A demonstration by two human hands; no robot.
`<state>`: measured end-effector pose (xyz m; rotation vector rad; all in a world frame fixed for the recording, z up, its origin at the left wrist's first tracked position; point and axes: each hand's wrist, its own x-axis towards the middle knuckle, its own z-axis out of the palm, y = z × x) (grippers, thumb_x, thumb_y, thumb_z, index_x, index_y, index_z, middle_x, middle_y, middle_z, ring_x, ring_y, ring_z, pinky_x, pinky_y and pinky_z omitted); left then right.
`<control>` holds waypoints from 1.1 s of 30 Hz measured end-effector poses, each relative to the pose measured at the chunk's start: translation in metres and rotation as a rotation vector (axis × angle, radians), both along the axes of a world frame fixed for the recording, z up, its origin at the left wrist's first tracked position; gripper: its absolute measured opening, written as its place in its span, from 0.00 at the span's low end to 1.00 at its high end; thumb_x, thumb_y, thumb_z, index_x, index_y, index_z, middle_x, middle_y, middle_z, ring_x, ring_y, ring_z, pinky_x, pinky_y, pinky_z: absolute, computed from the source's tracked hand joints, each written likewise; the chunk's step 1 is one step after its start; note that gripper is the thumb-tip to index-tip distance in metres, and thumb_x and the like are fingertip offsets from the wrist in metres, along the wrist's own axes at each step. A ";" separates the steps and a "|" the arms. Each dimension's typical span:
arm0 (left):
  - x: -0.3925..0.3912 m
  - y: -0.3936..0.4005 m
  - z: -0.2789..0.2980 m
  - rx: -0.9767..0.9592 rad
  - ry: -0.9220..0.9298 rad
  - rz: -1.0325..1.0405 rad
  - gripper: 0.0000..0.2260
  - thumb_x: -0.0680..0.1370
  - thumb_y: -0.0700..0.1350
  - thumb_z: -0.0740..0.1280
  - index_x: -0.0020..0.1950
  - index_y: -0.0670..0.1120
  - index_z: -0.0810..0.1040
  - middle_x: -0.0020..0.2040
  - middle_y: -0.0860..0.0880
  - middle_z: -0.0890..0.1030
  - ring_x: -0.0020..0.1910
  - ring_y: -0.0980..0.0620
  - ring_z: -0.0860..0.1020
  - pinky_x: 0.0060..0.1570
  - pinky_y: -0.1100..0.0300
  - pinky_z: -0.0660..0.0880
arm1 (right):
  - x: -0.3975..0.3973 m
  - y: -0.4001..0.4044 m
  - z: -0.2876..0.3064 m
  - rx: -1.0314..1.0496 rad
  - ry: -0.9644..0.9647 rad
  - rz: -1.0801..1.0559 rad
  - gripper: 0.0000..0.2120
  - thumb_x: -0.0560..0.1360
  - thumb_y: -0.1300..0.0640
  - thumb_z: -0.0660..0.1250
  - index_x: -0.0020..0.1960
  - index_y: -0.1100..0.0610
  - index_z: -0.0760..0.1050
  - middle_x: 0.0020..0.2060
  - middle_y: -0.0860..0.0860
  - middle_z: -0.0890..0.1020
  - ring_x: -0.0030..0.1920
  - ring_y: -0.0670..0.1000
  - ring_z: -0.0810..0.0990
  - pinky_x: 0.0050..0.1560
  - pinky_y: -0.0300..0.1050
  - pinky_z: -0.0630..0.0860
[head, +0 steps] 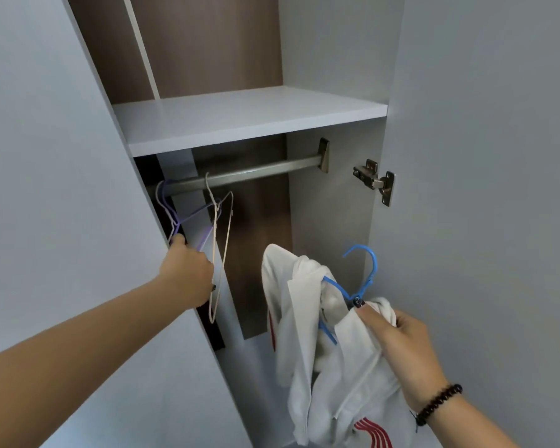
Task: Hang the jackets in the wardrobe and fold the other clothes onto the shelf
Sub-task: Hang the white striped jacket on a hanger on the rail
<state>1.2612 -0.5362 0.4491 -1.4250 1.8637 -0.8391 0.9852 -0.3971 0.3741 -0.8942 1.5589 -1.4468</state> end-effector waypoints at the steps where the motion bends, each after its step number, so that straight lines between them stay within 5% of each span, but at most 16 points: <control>1: -0.006 0.000 -0.004 0.033 0.034 0.076 0.10 0.79 0.54 0.58 0.46 0.49 0.73 0.38 0.50 0.72 0.42 0.48 0.72 0.58 0.48 0.62 | 0.002 0.002 -0.004 0.001 0.000 0.004 0.17 0.70 0.53 0.72 0.34 0.64 0.70 0.30 0.51 0.71 0.33 0.47 0.69 0.36 0.44 0.67; 3: -0.016 0.005 -0.013 0.078 0.082 0.162 0.07 0.77 0.52 0.60 0.45 0.49 0.72 0.38 0.51 0.72 0.41 0.49 0.71 0.55 0.52 0.63 | 0.008 0.007 -0.007 -0.009 0.003 0.011 0.19 0.70 0.53 0.72 0.35 0.67 0.70 0.29 0.51 0.72 0.33 0.48 0.70 0.36 0.43 0.68; 6: -0.014 0.012 -0.028 0.078 0.078 0.115 0.07 0.77 0.48 0.64 0.53 0.48 0.76 0.49 0.51 0.78 0.48 0.50 0.76 0.54 0.55 0.65 | 0.015 0.018 -0.005 -0.050 0.037 0.011 0.18 0.71 0.55 0.72 0.31 0.59 0.66 0.27 0.48 0.66 0.30 0.46 0.64 0.30 0.37 0.64; 8: -0.003 0.018 -0.040 0.026 0.516 0.152 0.13 0.78 0.43 0.63 0.63 0.46 0.74 0.54 0.48 0.79 0.44 0.56 0.76 0.48 0.65 0.70 | 0.016 0.027 -0.003 -0.075 0.048 0.023 0.19 0.70 0.56 0.72 0.29 0.55 0.63 0.25 0.46 0.64 0.28 0.45 0.62 0.27 0.33 0.62; 9: -0.003 0.027 -0.040 -0.040 0.925 0.160 0.17 0.78 0.40 0.61 0.66 0.49 0.70 0.56 0.44 0.79 0.38 0.59 0.73 0.38 0.72 0.70 | 0.015 0.033 -0.002 -0.085 0.052 0.031 0.19 0.70 0.56 0.72 0.29 0.54 0.63 0.25 0.46 0.64 0.28 0.45 0.62 0.26 0.32 0.62; 11: -0.004 0.042 -0.045 -0.177 1.323 0.224 0.19 0.78 0.38 0.59 0.67 0.53 0.67 0.56 0.41 0.78 0.32 0.61 0.67 0.23 0.74 0.65 | 0.011 0.043 -0.001 -0.093 0.072 0.051 0.19 0.70 0.57 0.72 0.29 0.55 0.64 0.26 0.47 0.65 0.29 0.46 0.63 0.27 0.33 0.63; 14: 0.000 0.071 -0.045 -0.109 0.918 0.095 0.16 0.77 0.38 0.61 0.65 0.47 0.72 0.44 0.49 0.75 0.33 0.61 0.69 0.29 0.75 0.67 | 0.003 0.059 0.005 -0.112 0.076 0.100 0.19 0.71 0.57 0.72 0.29 0.54 0.64 0.26 0.48 0.65 0.30 0.47 0.62 0.30 0.38 0.63; 16: -0.004 0.100 -0.039 0.062 0.478 0.038 0.10 0.77 0.42 0.66 0.57 0.42 0.77 0.45 0.49 0.79 0.43 0.55 0.76 0.52 0.67 0.70 | -0.003 0.069 0.011 -0.129 0.068 0.146 0.19 0.70 0.57 0.72 0.27 0.54 0.65 0.26 0.47 0.66 0.30 0.47 0.63 0.32 0.40 0.64; 18: -0.006 0.129 -0.033 0.091 0.113 0.040 0.08 0.76 0.45 0.70 0.53 0.44 0.80 0.49 0.48 0.82 0.51 0.47 0.77 0.62 0.56 0.64 | -0.007 0.079 0.017 -0.156 0.070 0.209 0.19 0.70 0.56 0.72 0.26 0.53 0.66 0.25 0.48 0.67 0.29 0.47 0.65 0.31 0.41 0.65; 22: -0.001 0.178 -0.038 0.018 0.115 0.030 0.11 0.75 0.46 0.71 0.55 0.44 0.80 0.52 0.47 0.82 0.55 0.46 0.77 0.66 0.55 0.63 | -0.009 0.106 0.019 -0.233 0.074 0.294 0.19 0.70 0.58 0.73 0.28 0.56 0.66 0.24 0.47 0.66 0.27 0.45 0.63 0.26 0.34 0.63; 33: 0.034 0.284 -0.045 -0.045 0.186 0.117 0.17 0.77 0.43 0.70 0.64 0.39 0.76 0.62 0.42 0.78 0.62 0.44 0.72 0.69 0.52 0.65 | 0.020 0.161 0.011 -0.269 0.059 0.447 0.19 0.70 0.57 0.73 0.26 0.58 0.67 0.23 0.47 0.67 0.25 0.44 0.63 0.25 0.33 0.63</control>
